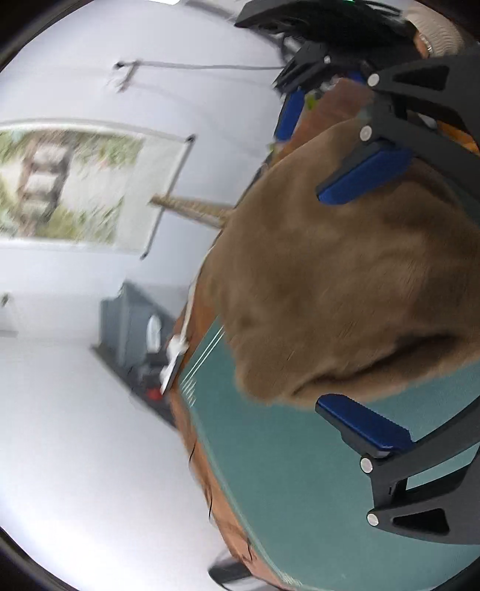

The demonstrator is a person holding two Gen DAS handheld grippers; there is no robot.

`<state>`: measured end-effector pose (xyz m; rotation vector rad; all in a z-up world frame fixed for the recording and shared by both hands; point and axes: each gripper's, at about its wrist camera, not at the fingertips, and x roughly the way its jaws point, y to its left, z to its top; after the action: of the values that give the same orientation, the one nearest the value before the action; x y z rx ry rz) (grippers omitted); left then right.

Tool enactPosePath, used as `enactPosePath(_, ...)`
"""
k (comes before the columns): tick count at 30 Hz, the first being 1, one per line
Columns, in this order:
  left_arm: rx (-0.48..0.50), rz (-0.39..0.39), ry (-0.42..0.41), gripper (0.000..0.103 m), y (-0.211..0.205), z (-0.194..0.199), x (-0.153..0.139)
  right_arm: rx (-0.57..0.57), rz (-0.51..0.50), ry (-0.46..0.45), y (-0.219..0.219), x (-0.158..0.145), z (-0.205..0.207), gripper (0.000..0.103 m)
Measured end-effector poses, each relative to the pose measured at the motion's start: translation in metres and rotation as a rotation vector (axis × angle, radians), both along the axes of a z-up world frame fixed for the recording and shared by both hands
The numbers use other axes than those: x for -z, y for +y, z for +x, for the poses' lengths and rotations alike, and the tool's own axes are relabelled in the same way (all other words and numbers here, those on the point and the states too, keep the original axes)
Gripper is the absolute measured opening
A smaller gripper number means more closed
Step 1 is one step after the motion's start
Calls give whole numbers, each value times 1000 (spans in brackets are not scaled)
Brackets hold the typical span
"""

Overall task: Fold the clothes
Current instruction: 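Lower the folded bundle onto the table and open both grippers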

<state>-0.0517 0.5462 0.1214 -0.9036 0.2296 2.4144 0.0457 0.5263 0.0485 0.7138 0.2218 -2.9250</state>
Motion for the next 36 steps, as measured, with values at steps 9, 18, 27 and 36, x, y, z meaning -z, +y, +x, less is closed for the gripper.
enactPosePath(9,-68,23,-206,103,-26,-24,61,-60,-27,-156,-3,36,-31,93)
enactPosePath(18,-41,18,-170,103,-20,-22,77,-40,-27,-195,-10,53,-36,97)
enactPosePath(27,-136,-49,-62,103,-17,21,41,59,-144,-200,11,30,-9,102)
enactPosePath(36,-189,-53,54,103,-16,76,-3,213,-155,-158,19,-7,42,102)
